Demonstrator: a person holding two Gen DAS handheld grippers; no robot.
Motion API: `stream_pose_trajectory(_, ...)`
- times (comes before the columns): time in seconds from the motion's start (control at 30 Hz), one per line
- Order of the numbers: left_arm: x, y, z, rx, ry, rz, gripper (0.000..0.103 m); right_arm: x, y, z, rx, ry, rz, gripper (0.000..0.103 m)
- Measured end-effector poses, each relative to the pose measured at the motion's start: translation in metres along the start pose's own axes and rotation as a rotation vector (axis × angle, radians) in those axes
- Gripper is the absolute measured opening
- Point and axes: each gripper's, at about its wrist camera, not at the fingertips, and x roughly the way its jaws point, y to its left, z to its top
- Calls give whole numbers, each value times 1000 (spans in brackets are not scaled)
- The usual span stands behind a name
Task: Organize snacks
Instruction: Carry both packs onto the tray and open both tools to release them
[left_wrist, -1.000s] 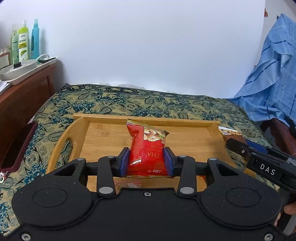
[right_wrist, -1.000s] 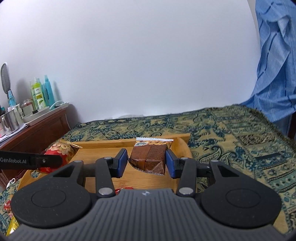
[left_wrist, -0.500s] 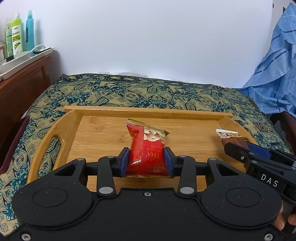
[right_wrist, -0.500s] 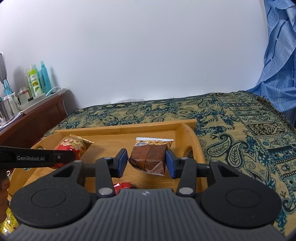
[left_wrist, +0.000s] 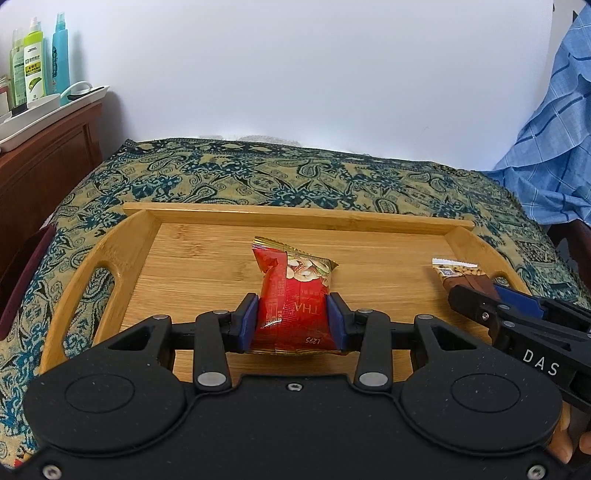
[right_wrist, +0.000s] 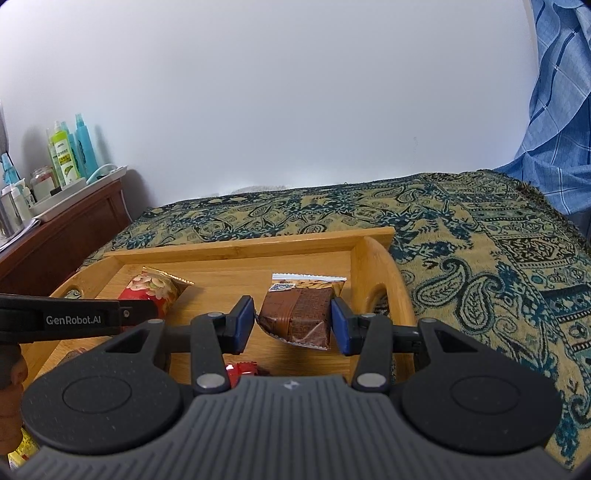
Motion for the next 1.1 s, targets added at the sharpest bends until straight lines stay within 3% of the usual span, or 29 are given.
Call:
stream_pose_trajectory(0.5, 0, -2, -1, 11, -10, 12, 40, 5, 2, -1, -4, 16, -4, 50)
stream_pose_trajectory(0.93, -11, -9, -2, 44, -24, 32, 44, -1, 4, 0, 13, -2, 15, 63)
stream_pose_trajectory(1.1, -25, -12, 0, 67, -51, 42, 51, -11, 5, 3, 28, -38, 31, 69)
